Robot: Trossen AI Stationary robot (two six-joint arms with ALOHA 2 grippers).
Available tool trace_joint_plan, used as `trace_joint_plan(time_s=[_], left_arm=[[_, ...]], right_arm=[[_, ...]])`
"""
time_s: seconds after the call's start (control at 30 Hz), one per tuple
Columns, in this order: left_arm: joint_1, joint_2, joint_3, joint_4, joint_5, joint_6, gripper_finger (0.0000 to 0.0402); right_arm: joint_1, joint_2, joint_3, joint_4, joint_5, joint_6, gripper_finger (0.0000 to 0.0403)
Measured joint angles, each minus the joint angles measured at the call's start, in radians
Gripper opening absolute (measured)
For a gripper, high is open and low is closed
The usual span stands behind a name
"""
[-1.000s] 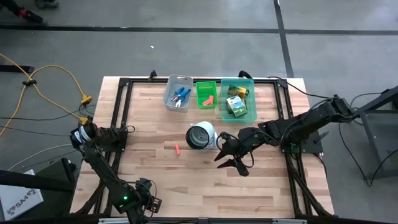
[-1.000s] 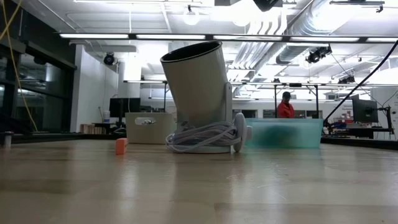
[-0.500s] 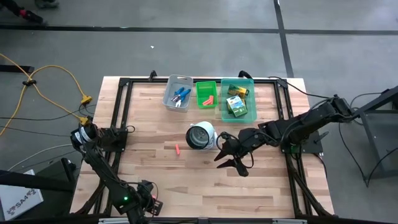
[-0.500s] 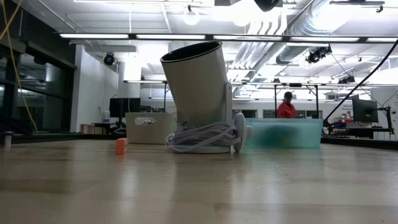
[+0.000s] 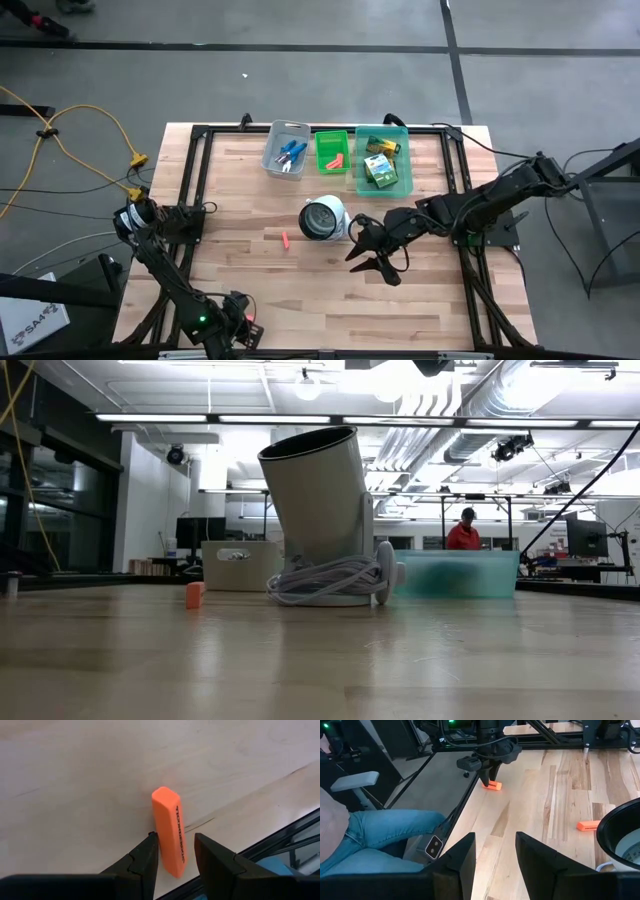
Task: Pick & Place School Supplies
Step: Put the orange eraser into the green bin
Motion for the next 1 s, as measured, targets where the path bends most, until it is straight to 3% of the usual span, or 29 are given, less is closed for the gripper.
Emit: trace_joint_plan(time_s=[0.7, 1.0], left_arm=[[0.0, 0.032, 0.001, 0.012, 0.009, 0.002, 0.012], [0.0, 0.035, 0.001, 0.042, 0.011, 0.016, 0.0073]], right_arm=[[0.026, 0.0, 0.0, 0.001, 0.001, 0.0, 0.0128], [0.026, 0.0, 0.0, 0.001, 0.002, 0.0, 0.0128]])
